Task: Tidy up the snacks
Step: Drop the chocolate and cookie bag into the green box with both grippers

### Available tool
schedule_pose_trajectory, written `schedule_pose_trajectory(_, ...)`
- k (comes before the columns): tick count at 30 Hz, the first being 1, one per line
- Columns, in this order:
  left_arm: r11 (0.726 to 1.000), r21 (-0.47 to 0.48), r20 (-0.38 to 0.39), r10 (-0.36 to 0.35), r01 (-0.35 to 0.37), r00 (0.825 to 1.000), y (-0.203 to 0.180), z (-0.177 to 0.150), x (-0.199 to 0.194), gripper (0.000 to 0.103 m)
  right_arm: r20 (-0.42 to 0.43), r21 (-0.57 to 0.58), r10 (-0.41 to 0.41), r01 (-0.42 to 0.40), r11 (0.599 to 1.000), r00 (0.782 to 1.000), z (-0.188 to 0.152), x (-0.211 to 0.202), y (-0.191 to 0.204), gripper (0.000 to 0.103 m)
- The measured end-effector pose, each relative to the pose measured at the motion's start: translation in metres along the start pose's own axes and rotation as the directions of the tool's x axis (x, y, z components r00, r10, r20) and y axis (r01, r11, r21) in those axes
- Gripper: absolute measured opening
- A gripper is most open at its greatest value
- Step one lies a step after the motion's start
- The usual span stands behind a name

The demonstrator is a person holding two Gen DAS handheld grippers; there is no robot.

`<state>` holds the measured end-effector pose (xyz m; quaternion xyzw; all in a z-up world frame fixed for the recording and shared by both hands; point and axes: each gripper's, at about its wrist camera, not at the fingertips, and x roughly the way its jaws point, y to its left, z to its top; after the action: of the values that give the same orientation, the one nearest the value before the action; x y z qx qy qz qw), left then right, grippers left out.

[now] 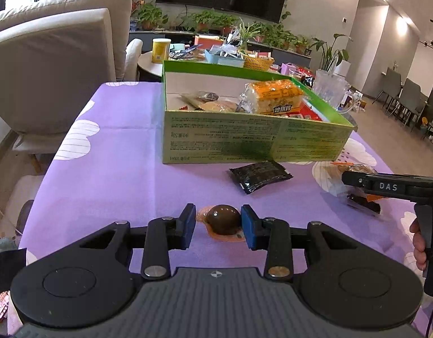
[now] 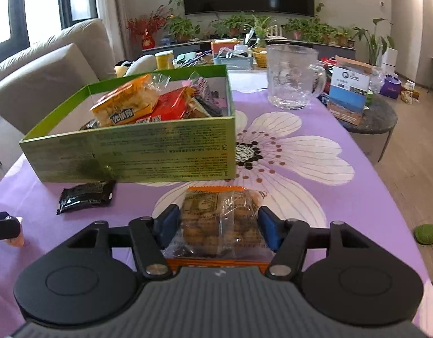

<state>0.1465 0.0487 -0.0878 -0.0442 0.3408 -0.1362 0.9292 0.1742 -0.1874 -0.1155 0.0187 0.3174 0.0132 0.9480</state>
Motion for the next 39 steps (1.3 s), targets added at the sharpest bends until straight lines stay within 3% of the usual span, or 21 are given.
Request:
schedule_pose_trajectory(4, 1.0, 0.003, 0.011, -0.006, 0.006, 1.0, -0.002, 0.001, -0.006, 0.033, 0.03, 0.01, 0.013, -0.013, 1.0, 0.999, 0.006, -0.015, 0.0, 0.058)
schedule_pose_trajectory(9, 0.999, 0.041, 0.078, -0.017, 0.014, 0.997, -0.011, 0.021, -0.017, 0.033, 0.112, 0.018, 0.056, -0.058, 0.998, 0.992, 0.032, -0.035, 0.002, 0.058)
schedule_pose_trajectory(18, 0.998, 0.053, 0.144, -0.036, 0.029, 0.989, -0.022, 0.055, -0.008, 0.033, 0.222, -0.07, 0.123, -0.11, 0.991, 0.967, 0.074, -0.037, 0.025, 0.058)
schedule_pose_trajectory(29, 0.998, 0.066, 0.176, 0.01, -0.022, 0.984, -0.014, 0.108, 0.034, 0.033, 0.202, -0.06, 0.155, -0.146, 0.987, 0.967, 0.1, 0.01, 0.036, 0.058)
schedule_pose_trajectory(39, 0.998, 0.049, 0.124, 0.021, -0.027, 0.992, -0.004, 0.109, 0.072, 0.033, 0.127, -0.143, 0.133, -0.114, 0.983, 0.983, 0.073, 0.019, 0.051, 0.058)
